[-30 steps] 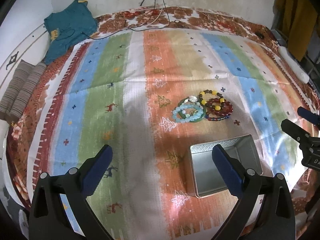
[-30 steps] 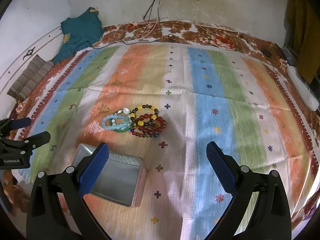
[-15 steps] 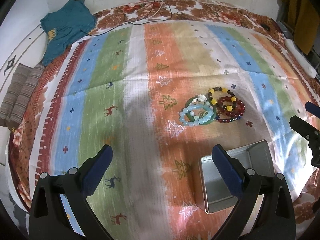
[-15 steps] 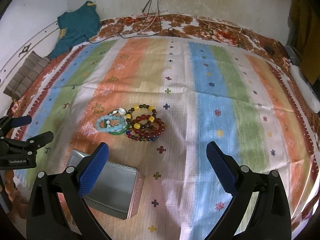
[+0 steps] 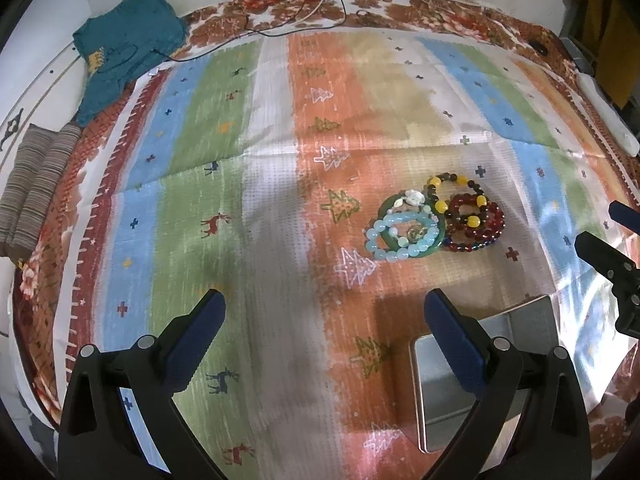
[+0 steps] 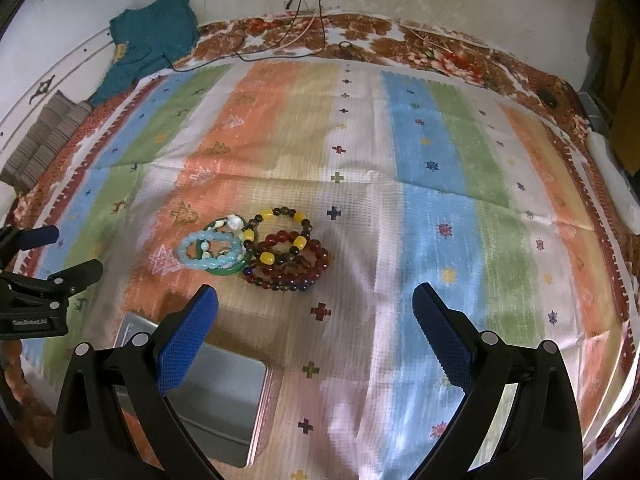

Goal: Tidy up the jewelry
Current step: 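Move both tools forward past the tin toward the bracelet cluster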

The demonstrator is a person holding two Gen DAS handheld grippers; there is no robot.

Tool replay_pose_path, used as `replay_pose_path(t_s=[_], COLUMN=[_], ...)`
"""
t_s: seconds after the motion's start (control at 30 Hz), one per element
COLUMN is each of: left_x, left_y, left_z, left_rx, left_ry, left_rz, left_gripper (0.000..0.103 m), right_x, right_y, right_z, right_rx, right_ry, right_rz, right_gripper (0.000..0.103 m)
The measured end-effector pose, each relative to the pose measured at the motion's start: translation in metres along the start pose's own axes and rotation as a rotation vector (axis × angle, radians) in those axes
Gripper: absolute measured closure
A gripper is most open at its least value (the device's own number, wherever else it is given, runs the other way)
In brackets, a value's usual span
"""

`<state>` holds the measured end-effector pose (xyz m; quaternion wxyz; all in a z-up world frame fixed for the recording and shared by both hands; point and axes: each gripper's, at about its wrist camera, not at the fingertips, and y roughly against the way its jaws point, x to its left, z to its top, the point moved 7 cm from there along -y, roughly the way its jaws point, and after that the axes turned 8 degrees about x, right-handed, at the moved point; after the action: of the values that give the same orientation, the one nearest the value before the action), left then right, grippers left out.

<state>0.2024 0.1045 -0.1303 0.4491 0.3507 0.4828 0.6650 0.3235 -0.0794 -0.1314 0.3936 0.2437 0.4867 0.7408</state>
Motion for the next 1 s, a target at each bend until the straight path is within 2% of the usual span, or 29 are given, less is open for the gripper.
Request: replay_pose_path(t_s=[0.8,1.0], left_x=[0.001,-0.002], left_y=[-0.055,-0.073], left_z=[0.024,0.03], left_rx=[0.093,0.12], left_ry=[-0.035,-0.037], left_rz=[0.02,-0.004], left_gripper=[0.006,0.006], right_x=[-0.005,-0.007], right_y=[-0.067,-0.083], right_z=[0.025,0.033], right_rx=[0.117,0.138], right_ry=[-0.002,-0.017], right_rz=[-0.035,-0.026], right_gripper=[0.004,0.004])
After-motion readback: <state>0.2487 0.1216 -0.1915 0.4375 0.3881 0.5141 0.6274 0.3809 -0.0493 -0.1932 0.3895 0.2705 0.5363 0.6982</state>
